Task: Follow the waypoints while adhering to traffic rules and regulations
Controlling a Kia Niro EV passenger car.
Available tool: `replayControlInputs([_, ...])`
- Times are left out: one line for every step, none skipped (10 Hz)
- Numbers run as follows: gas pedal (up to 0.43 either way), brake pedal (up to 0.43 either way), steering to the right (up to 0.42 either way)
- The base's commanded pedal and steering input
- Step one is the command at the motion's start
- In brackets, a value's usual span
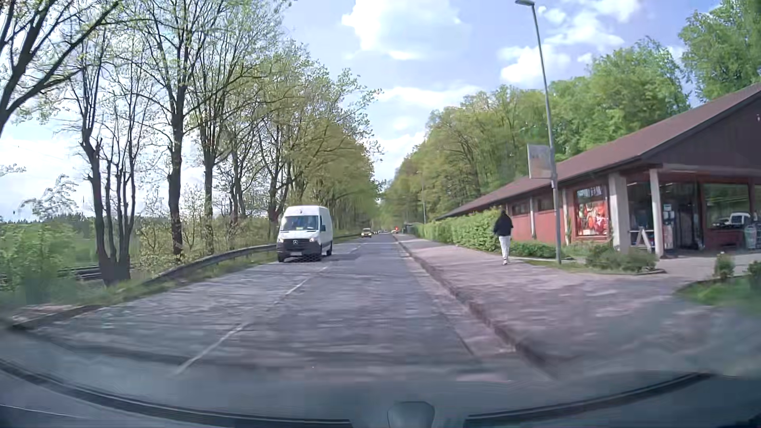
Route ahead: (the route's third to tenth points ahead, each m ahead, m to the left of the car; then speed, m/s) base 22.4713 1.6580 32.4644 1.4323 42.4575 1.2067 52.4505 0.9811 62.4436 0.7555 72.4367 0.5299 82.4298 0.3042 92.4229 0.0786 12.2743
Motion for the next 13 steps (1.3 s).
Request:
replayControlInputs([0.118, 0.0, -0.001])
replayControlInputs([0.11, 0.0, -0.001])
replayControlInputs([0.11, 0.0, -0.001])
replayControlInputs([0.11, 0.0, -0.001])
replayControlInputs([0.098, 0.0, -0.001])
replayControlInputs([0.098, 0.0, 0.0])
replayControlInputs([0.098, 0.0, -0.001])
replayControlInputs([0.098, 0.0, 0.0])
replayControlInputs([0.098, 0.0, 0.0])
replayControlInputs([0.098, 0.0, 0.0])
replayControlInputs([0.098, 0.0, 0.0])
replayControlInputs([0.098, 0.0, 0.0])
replayControlInputs([0.098, 0.0, 0.0])
